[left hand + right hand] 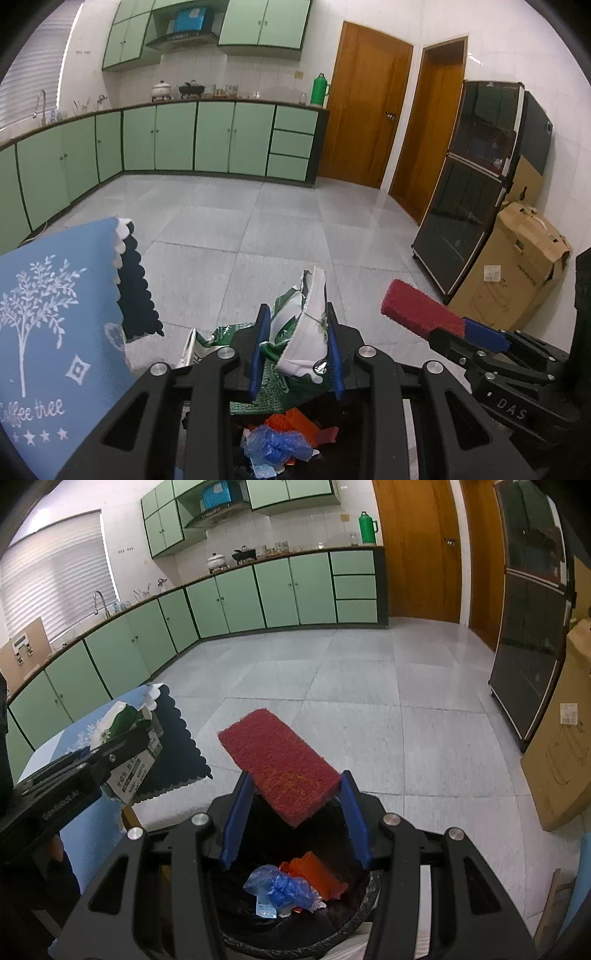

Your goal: Collect trash

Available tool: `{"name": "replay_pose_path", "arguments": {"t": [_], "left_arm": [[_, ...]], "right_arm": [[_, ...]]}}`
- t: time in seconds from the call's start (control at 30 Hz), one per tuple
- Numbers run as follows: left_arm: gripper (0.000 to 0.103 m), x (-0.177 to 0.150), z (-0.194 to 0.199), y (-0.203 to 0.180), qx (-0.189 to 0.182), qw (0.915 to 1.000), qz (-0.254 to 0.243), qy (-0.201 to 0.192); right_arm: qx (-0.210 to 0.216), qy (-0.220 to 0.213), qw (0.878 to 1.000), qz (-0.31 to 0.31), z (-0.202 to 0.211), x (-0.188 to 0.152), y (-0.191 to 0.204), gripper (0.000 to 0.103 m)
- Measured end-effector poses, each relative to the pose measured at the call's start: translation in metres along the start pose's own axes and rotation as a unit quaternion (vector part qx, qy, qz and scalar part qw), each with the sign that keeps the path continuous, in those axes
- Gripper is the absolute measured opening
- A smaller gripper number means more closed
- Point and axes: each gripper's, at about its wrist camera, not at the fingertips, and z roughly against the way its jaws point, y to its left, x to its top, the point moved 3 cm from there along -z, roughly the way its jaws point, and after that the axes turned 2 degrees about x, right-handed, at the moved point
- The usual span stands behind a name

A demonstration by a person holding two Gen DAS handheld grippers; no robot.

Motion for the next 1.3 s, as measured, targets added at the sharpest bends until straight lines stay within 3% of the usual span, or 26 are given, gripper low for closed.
{"name": "replay_pose_path", "arguments": {"t": [0.2,0.27,0.37,0.6,0.93,1.3], "left_arm": [[0.030,-0.007,-0.015,0.001,-0.005,0.9995,0.002,0.031],[0.050,-0.006,-0.015,0.001,-0.005,0.9995,0.004,0.032],[0.058,-0.005,-0.012,0.003,-0.006,0.9996,0.008,0.027],[0.068,0.001,0.003,0.017,0.007,0.9996,0.021,0.018],[0.095,0.010,0.060,0.038,0.036,0.9989,0.028,-0.003],[0.097,0.003,0.121,0.046,0.072,0.9965,0.041,-0.006]], "right_arm": [[-0.013,0.018,1.000,0.001,-0.016,-0.002,-0.004,0.051],[-0.018,0.026,1.000,0.001,-0.021,-0.004,-0.004,0.060],[-0.025,0.029,0.999,0.000,-0.023,-0.007,-0.007,0.061],[-0.037,0.017,0.999,-0.008,-0.012,-0.006,-0.007,0.090],[0.002,0.015,1.000,-0.018,0.018,0.007,0.011,0.096],[0.038,0.002,0.999,0.026,0.074,0.013,0.048,0.098]]}}
